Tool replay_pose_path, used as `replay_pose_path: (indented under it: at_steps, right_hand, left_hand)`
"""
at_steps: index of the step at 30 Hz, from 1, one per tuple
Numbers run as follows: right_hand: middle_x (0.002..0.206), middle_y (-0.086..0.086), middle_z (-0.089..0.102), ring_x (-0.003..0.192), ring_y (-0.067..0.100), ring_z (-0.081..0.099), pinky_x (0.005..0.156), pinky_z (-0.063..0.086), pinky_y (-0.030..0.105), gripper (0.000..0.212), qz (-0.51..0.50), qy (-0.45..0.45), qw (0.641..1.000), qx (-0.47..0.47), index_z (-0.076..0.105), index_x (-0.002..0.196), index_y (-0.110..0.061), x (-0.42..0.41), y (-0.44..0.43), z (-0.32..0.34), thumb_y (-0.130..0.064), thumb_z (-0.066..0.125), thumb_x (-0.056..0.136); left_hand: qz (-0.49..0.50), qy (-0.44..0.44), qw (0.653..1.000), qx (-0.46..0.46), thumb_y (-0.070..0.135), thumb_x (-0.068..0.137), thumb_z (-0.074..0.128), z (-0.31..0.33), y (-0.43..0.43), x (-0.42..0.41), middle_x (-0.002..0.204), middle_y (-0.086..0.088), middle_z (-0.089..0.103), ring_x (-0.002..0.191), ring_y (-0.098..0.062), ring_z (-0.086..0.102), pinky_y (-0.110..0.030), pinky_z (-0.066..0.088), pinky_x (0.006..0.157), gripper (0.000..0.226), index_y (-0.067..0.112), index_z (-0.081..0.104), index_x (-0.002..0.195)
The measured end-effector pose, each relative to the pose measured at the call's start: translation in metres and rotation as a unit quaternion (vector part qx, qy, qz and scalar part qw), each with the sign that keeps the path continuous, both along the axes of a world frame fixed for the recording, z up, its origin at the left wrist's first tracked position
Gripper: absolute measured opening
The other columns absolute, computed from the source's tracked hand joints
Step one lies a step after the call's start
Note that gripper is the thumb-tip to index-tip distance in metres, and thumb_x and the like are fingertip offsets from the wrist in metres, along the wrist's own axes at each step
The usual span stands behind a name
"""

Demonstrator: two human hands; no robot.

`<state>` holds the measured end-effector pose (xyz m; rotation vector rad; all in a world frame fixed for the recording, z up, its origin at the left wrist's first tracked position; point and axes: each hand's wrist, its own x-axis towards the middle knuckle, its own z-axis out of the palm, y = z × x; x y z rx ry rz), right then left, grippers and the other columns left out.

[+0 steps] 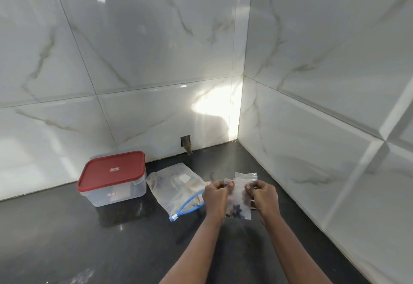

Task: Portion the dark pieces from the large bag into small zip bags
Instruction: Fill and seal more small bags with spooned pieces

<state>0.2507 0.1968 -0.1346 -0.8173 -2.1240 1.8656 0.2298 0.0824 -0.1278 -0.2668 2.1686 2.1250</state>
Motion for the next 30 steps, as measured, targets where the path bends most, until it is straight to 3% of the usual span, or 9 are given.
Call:
replay_pose_path:
  at_steps: [5,9,13,15,19,24,30]
  right_hand:
    - [0.065,0.005,0.064,0.062,0.02,0.056,0.065,0.056,0.036,0.026,-0.055,-0.052,0.996,0.051,0.06,0.058,-0.016,-0.011,0.02,-0.008,-0.005,0.063,0.082]
    - [0.069,0.003,0.064,0.057,0.012,0.054,0.056,0.046,0.022,0.022,-0.055,-0.043,0.996,0.052,0.063,0.063,-0.018,-0.023,0.033,-0.013,-0.008,0.068,0.083]
    - [0.069,0.003,0.064,0.063,0.015,0.056,0.075,0.056,0.038,0.023,-0.059,-0.066,0.996,0.014,0.064,0.061,-0.019,-0.036,0.043,-0.022,-0.008,0.074,0.079]
    - [0.072,0.003,0.064,0.066,0.016,0.056,0.078,0.054,0.036,0.023,-0.055,-0.072,0.996,0.022,0.064,0.061,-0.02,-0.041,0.047,-0.027,-0.009,0.075,0.078]
    - [0.083,0.005,0.067,0.074,0.016,0.057,0.068,0.044,0.022,0.001,-0.054,-0.081,0.994,0.051,0.073,0.08,-0.01,-0.046,0.054,-0.034,-0.01,0.073,0.08]
    - [0.094,0.009,0.07,0.081,0.017,0.059,0.071,0.042,0.023,0.005,-0.045,-0.093,0.991,0.084,0.072,0.086,-0.008,-0.049,0.056,-0.043,-0.011,0.069,0.084]
    - [0.105,0.012,0.069,0.097,0.026,0.063,0.08,0.043,0.023,0.021,-0.106,-0.067,0.984,0.127,0.067,0.105,-0.001,-0.049,0.05,-0.031,-0.01,0.066,0.086]
  left_hand:
    - [-0.004,-0.054,0.999,-0.005,0.017,0.081,0.072,-0.013,0.021,-0.01,0.079,-0.002,0.071,0.079,-0.019,0.065,-0.034,0.056,0.079,0.009,0.009,0.073,0.084]
    - [-0.032,-0.077,0.996,0.002,0.021,0.079,0.074,-0.02,0.026,-0.019,0.078,-0.006,0.072,0.073,-0.024,0.065,-0.042,0.058,0.077,0.008,0.017,0.071,0.073]
    - [-0.038,-0.081,0.995,-0.044,0.019,0.077,0.077,-0.025,0.032,-0.03,0.084,-0.004,0.071,0.078,-0.022,0.068,-0.04,0.058,0.079,0.016,0.009,0.071,0.089]
    - [-0.044,-0.073,0.994,-0.074,0.017,0.076,0.077,-0.028,0.036,-0.035,0.087,-0.005,0.071,0.084,-0.022,0.069,-0.041,0.057,0.082,0.02,0.007,0.071,0.092]
    - [-0.071,-0.041,0.983,-0.162,0.017,0.078,0.075,-0.03,0.04,-0.038,0.106,-0.008,0.07,0.1,-0.02,0.066,-0.033,0.051,0.093,0.036,0.005,0.067,0.111]
    - [-0.082,0.026,0.961,-0.263,0.013,0.085,0.067,-0.03,0.042,-0.037,0.118,-0.008,0.066,0.106,-0.018,0.062,-0.029,0.05,0.096,0.042,0.009,0.058,0.126]
    - [-0.089,0.144,0.942,-0.291,0.007,0.09,0.058,-0.014,0.033,-0.033,0.114,-0.009,0.068,0.101,-0.017,0.064,-0.019,0.047,0.089,0.032,0.008,0.062,0.121]
